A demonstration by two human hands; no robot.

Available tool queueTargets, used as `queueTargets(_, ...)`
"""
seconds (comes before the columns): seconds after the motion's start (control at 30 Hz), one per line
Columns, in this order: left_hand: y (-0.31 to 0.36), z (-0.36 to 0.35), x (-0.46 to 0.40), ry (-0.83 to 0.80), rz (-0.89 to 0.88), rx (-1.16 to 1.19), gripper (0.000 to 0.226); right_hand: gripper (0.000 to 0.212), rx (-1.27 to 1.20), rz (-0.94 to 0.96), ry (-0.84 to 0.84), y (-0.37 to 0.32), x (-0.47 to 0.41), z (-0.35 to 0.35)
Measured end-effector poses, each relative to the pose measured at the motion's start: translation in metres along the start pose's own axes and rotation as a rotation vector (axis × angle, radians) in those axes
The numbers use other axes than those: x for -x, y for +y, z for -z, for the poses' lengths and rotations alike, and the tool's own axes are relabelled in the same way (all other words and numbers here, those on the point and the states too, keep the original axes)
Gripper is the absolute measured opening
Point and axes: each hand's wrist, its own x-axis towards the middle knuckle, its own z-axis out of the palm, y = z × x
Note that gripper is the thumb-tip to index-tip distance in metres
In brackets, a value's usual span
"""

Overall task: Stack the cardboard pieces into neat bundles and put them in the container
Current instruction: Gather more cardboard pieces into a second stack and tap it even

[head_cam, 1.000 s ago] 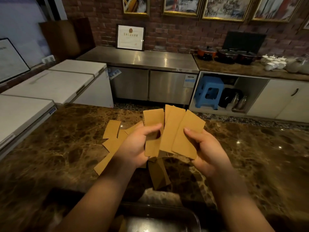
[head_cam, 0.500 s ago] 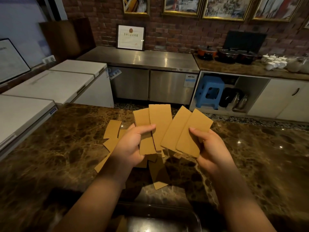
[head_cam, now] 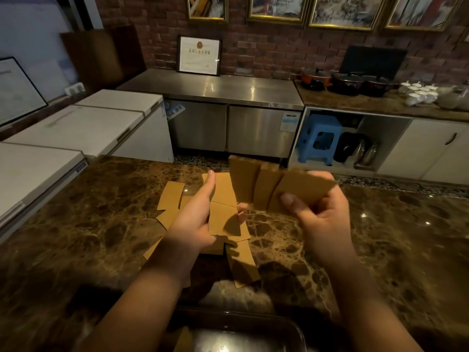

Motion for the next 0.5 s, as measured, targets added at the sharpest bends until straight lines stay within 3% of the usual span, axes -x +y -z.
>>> queueTargets(0.07, 0.003, 0.004, 0.0, -0.017, 0.011, -0.03, 0.065, 0.029, 0.265, 0.334, -0.238, 0.0, 0.001, 0.005)
queueTargets(0.13, 0.006, 0.005, 0.003, -0.095, 0.036, -0.101, 0.061, 0.034, 0.622, 0.517, -0.391, 0.001, -0.002, 0.007)
queueTargets(0.2, 0.009, 0.005, 0.007, -0.126, 0.056, -0.133, 0.064, 0.042, 0.851, 0.56, -0.488, 0.0, -0.002, 0.007)
queueTargets(0.3, 0.012, 0.005, 0.011, -0.129, 0.017, -0.152, 0.066, 0.045, 0.92, 0.532, -0.547, -0.001, 0.0, 0.006)
queueTargets(0.43, 0.01, 0.001, 0.014, -0.096, -0.047, -0.079, 0.052, 0.035, 0.993, 0.551, -0.535, 0.002, -0.003, 0.012)
queueTargets(0.5, 0.011, 0.0, 0.014, -0.058, -0.113, 0.028, 0.05, 0.04, 1.01, 0.528, -0.434, 0.008, 0.0, 0.015)
